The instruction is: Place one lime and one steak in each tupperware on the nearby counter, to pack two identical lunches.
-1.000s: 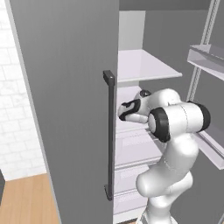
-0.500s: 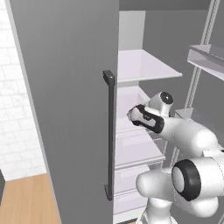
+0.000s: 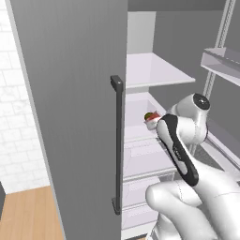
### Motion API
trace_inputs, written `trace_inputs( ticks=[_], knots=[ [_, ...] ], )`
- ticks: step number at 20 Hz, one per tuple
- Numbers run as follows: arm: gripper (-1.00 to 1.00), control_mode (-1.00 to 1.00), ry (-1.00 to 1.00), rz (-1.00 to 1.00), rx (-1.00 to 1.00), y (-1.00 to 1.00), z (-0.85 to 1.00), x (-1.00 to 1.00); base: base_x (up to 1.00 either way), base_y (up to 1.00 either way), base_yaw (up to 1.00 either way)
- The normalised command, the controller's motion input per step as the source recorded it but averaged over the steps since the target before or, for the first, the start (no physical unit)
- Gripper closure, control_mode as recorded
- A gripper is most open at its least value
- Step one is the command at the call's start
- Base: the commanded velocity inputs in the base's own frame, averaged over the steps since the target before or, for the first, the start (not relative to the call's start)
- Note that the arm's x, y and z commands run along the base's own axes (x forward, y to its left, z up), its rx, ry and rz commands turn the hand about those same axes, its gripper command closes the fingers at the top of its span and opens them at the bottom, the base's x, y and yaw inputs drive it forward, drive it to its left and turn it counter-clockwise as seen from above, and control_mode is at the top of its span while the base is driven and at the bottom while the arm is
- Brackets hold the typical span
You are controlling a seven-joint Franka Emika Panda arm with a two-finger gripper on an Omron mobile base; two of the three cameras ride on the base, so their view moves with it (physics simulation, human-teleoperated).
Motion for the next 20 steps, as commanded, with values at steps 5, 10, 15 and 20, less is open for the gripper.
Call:
trace_inputs(
  ticks=[5,10,15,20],
  knots=[
    [1.00,-1.00,0.09,0.00,-0.03,0.00,-0.19,-1.00,0.00,0.00,0.00],
    [1.00,-1.00,-0.01,0.00,0.00,-0.02,0.16,-1.00,0.00,0.00,0.00],
    [1.00,-1.00,0.00,0.00,0.00,0.01,0.59,-1.00,0.00,0.00,0.00],
    [1.00,-1.00,0.01,0.03,-0.02,0.11,0.14,-0.96,0.00,0.00,0.00]
  ],
)
